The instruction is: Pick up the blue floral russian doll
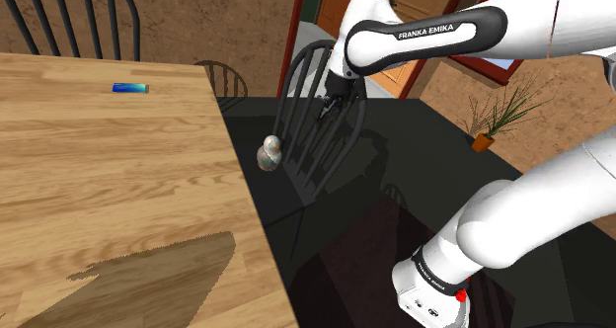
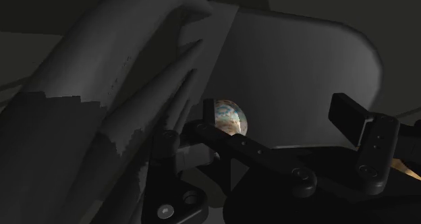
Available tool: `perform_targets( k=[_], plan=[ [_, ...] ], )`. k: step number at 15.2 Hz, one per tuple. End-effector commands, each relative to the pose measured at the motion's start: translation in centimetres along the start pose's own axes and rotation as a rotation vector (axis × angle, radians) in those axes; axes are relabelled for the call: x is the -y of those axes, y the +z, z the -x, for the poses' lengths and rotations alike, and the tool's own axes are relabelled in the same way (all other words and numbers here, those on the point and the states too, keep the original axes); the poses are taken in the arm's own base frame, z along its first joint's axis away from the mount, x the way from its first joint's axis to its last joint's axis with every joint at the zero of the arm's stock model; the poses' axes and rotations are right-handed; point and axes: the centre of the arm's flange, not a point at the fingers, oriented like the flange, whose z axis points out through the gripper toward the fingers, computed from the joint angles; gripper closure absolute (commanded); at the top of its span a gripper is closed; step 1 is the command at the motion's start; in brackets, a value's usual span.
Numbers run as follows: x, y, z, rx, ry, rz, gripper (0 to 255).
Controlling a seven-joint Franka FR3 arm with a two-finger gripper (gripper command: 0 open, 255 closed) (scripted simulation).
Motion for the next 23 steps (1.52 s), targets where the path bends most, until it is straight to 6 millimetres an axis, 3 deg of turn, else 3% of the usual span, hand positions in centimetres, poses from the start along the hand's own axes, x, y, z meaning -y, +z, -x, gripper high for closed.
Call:
perform_targets(
  k=[1, 19, 23],
  plan=[
    [0.0, 1.9, -2.1, -0.008, -0.006, 0.005, 0],
    [-1.2, 17.9, -18.7, -0.058, -0.052, 0.051, 0],
    [-1.2, 20.1, -18.7, -0.058, -0.052, 0.051, 0]
  ],
)
